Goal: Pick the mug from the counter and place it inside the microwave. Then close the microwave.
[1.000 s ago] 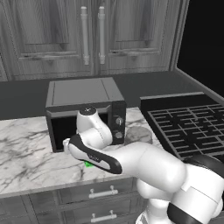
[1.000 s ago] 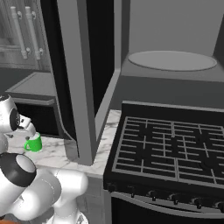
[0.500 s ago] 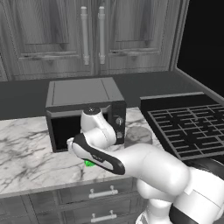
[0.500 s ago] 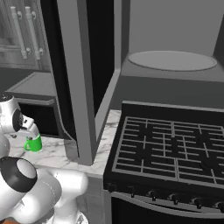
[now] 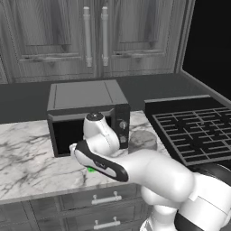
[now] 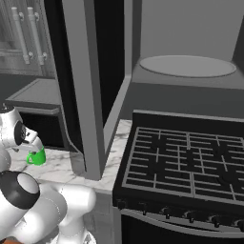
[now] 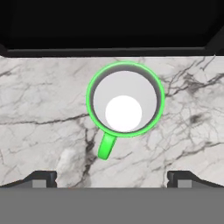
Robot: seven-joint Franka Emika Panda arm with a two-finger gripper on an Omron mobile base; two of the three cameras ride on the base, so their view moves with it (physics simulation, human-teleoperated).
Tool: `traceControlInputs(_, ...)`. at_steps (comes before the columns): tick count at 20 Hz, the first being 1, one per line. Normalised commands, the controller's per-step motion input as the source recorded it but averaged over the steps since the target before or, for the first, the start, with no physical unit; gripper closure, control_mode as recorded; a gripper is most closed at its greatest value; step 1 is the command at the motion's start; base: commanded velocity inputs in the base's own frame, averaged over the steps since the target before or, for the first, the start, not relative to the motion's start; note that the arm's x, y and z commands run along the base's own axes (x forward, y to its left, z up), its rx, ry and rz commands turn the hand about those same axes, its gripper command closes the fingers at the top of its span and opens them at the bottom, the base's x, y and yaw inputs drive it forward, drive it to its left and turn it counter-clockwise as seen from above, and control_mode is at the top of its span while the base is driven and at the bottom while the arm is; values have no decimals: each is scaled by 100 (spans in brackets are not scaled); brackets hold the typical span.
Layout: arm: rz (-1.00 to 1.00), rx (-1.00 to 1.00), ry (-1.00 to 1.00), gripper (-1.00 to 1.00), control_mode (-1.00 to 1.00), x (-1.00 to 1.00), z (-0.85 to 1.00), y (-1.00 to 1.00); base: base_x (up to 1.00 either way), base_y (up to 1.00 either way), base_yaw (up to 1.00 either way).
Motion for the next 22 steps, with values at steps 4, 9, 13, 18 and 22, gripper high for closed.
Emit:
traceControlInputs(4,-4,0,0,-100,-100,0,-21,0,0,0,0)
traceControlInputs(9,-3,0,0,-100,-100,0,-29,0,0,0,0)
traceControlInputs(13,-2,0,0,-100,-100,0,-22,0,0,0,0)
traceControlInputs(18,-2,0,-1,-100,-100,1,-12,0,0,0,0)
traceControlInputs(22,-2,0,-1,-100,-100,3,-10,0,0,0,0)
